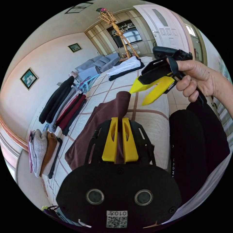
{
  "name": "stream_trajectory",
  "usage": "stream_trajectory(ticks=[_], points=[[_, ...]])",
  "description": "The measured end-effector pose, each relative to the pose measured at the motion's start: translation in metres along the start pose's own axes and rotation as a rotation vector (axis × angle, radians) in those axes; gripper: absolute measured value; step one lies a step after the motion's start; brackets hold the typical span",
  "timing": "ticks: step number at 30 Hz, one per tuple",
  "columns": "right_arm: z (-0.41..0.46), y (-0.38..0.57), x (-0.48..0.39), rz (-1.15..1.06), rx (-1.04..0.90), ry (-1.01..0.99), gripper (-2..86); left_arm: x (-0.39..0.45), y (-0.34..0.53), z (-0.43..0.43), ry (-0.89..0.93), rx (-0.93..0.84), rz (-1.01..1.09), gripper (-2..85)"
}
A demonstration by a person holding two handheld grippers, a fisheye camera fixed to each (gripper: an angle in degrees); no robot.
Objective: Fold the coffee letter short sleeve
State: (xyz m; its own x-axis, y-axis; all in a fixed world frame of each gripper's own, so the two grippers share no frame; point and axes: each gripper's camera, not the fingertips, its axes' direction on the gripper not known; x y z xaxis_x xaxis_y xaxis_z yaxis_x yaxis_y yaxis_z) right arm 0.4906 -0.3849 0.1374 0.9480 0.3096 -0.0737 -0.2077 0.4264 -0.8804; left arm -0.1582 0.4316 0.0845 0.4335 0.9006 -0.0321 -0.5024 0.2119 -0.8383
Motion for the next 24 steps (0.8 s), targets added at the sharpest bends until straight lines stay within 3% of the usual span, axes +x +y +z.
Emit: stream_trajectory(ticks=[3, 9, 13, 18, 20, 22, 24], points=[[-0.001, -0.011, 0.009, 0.034, 0.007, -0.108, 17.7, -0.012, -0.004, -0.001, -0.006, -0.011, 0.009, 1.5], [0.004, -0.042, 0.018, 0.139, 0.003, -0.046, 11.1, -0.044, -0.010, -0.009, -0.026, -0.012, 0.015, 2.6], [-0.007, -0.041, 0.014, 0.132, 0.034, 0.010, 5.9, -0.101, -0.004, -0.030, 0.075, -0.021, -0.030, 5.4], [-0.031, -0.027, -0.002, 0.065, 0.038, -0.013, 5.4, -0.226, 0.078, -0.086, 0.416, -0.048, -0.362, 9.2], [-0.036, -0.025, -0.006, 0.065, 0.049, -0.050, 5.4, -0.287, 0.143, -0.088, 0.648, -0.092, -0.641, 10.9], [-0.041, -0.024, -0.013, 0.061, 0.060, -0.094, 5.4, -0.323, 0.191, -0.088, 0.820, -0.018, -0.863, 12.1], [-0.049, -0.025, -0.028, 0.043, 0.075, -0.149, 5.4, -0.352, 0.227, -0.088, 0.870, 0.058, -1.050, 13.2]])
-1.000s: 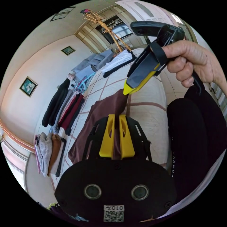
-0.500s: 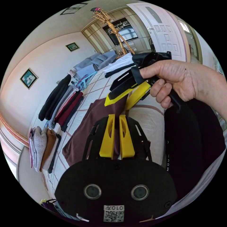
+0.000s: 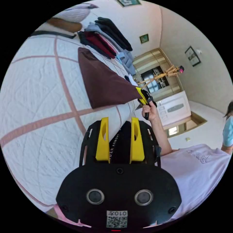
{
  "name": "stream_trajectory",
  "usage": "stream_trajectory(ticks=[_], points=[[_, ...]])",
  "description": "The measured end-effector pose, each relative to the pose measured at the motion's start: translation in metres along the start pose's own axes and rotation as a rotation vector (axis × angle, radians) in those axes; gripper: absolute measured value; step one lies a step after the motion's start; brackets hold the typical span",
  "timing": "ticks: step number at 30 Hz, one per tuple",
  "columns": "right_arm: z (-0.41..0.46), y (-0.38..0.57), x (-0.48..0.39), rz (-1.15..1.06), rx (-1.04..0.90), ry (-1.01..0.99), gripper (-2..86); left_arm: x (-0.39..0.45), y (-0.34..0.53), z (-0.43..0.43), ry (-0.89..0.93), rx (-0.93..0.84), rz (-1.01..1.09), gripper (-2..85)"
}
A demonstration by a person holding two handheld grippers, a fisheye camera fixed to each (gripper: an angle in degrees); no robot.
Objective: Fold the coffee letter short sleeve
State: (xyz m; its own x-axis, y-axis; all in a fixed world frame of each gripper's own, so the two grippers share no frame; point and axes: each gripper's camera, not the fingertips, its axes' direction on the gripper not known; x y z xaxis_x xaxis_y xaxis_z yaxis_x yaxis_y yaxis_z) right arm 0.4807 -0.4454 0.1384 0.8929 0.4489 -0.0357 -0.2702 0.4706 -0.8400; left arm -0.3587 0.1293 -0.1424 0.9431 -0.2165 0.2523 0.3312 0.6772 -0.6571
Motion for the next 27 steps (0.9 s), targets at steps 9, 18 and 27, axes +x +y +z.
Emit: stream_trajectory(ticks=[9, 18, 27], points=[[-0.011, 0.003, -0.051, -0.035, -0.007, -0.031, 5.4, -0.053, -0.081, -0.075, 0.217, 0.178, -0.309, 15.4], [-0.022, 0.019, -0.073, -0.042, -0.007, 0.009, 5.4, -0.055, -0.125, -0.104, 0.370, 0.312, -0.421, 14.7], [-0.057, 0.069, -0.054, 0.005, 0.033, 0.024, 5.3, -0.047, -0.179, -0.121, 0.388, 0.284, -0.450, 12.9]])
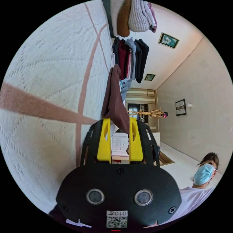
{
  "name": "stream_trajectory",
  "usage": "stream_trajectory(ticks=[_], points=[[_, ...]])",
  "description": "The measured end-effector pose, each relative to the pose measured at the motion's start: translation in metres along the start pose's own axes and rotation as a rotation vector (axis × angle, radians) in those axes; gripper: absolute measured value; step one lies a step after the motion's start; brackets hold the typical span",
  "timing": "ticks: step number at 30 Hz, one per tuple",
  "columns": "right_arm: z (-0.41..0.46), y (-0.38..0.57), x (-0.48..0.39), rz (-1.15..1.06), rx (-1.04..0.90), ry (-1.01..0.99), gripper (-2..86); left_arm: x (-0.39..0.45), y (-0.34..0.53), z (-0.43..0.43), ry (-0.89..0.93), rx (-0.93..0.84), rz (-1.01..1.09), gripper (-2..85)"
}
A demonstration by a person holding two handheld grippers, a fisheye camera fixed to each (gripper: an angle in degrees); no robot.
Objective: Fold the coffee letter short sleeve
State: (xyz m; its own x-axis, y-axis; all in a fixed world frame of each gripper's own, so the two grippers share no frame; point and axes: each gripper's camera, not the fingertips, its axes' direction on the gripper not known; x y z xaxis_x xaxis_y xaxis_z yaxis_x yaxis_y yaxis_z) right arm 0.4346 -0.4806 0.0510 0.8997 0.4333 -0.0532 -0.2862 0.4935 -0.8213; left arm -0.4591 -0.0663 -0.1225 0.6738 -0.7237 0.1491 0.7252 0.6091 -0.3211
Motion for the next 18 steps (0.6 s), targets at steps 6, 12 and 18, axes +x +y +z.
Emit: stream_trajectory(ticks=[6, 12, 18], points=[[-0.035, 0.034, 0.031, 0.075, 0.075, -0.042, 5.2, 0.027, -0.005, 0.036, -0.038, -0.045, 0.010, 12.7], [-0.046, 0.052, 0.045, 0.096, 0.071, -0.041, 5.2, 0.048, -0.017, 0.059, -0.150, -0.078, 0.040, 11.4], [-0.047, 0.068, 0.056, 0.107, 0.076, -0.057, 5.1, 0.044, -0.018, 0.069, -0.113, -0.051, -0.053, 8.9]])
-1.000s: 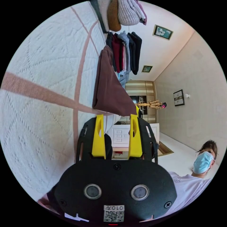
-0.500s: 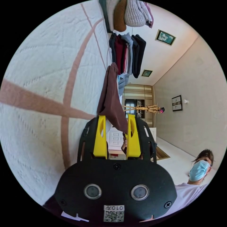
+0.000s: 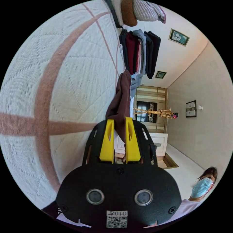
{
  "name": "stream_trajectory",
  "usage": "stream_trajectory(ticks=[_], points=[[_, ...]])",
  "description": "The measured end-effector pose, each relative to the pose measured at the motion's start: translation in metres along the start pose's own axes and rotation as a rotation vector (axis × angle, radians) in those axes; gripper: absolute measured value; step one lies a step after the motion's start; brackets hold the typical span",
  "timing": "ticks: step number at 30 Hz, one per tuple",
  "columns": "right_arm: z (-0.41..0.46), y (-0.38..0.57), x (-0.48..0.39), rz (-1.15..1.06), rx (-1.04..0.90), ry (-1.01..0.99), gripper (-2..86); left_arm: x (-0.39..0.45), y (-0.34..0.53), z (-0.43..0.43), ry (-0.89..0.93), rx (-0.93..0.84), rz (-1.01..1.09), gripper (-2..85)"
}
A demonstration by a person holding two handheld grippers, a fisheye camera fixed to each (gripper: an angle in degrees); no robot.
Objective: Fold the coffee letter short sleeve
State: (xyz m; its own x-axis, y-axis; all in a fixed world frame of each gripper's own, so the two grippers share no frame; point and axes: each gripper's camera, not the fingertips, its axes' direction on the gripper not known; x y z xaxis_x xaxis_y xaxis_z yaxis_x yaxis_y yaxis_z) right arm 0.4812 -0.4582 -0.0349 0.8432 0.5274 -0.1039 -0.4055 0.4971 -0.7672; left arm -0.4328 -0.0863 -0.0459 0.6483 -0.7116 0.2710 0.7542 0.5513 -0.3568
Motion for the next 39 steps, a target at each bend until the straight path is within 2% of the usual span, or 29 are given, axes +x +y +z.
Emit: stream_trajectory(ticks=[3, 13, 18, 23, 27, 32, 35, 39], points=[[-0.002, 0.007, 0.004, 0.006, -0.001, -0.006, 5.1, -0.007, 0.003, 0.005, 0.014, 0.007, -0.027, 8.0], [-0.008, 0.030, 0.003, 0.003, 0.000, 0.022, 5.0, -0.003, 0.034, 0.013, -0.031, 0.006, 0.095, 3.1], [-0.012, 0.042, -0.015, -0.041, 0.031, -0.034, 4.9, 0.037, 0.039, 0.011, 0.029, -0.012, 0.265, 1.7], [-0.034, 0.051, -0.073, -0.190, 0.079, -0.068, 5.0, 0.129, 0.038, 0.016, 0.102, -0.077, 0.559, 1.0], [-0.061, 0.072, -0.114, -0.290, 0.116, -0.060, 5.1, 0.166, 0.039, 0.031, 0.156, -0.141, 0.653, 0.8], [-0.094, 0.075, -0.121, -0.317, 0.199, -0.029, 5.1, 0.170, 0.010, 0.114, 0.217, -0.273, 0.584, 0.6], [-0.125, 0.034, -0.099, -0.251, 0.221, -0.045, 5.0, 0.182, -0.025, 0.197, 0.231, -0.346, 0.566, 0.6], [-0.193, -0.037, -0.145, -0.375, 0.362, 0.039, 5.0, 0.238, -0.065, 0.303, 0.368, -0.391, 0.628, 0.6]])
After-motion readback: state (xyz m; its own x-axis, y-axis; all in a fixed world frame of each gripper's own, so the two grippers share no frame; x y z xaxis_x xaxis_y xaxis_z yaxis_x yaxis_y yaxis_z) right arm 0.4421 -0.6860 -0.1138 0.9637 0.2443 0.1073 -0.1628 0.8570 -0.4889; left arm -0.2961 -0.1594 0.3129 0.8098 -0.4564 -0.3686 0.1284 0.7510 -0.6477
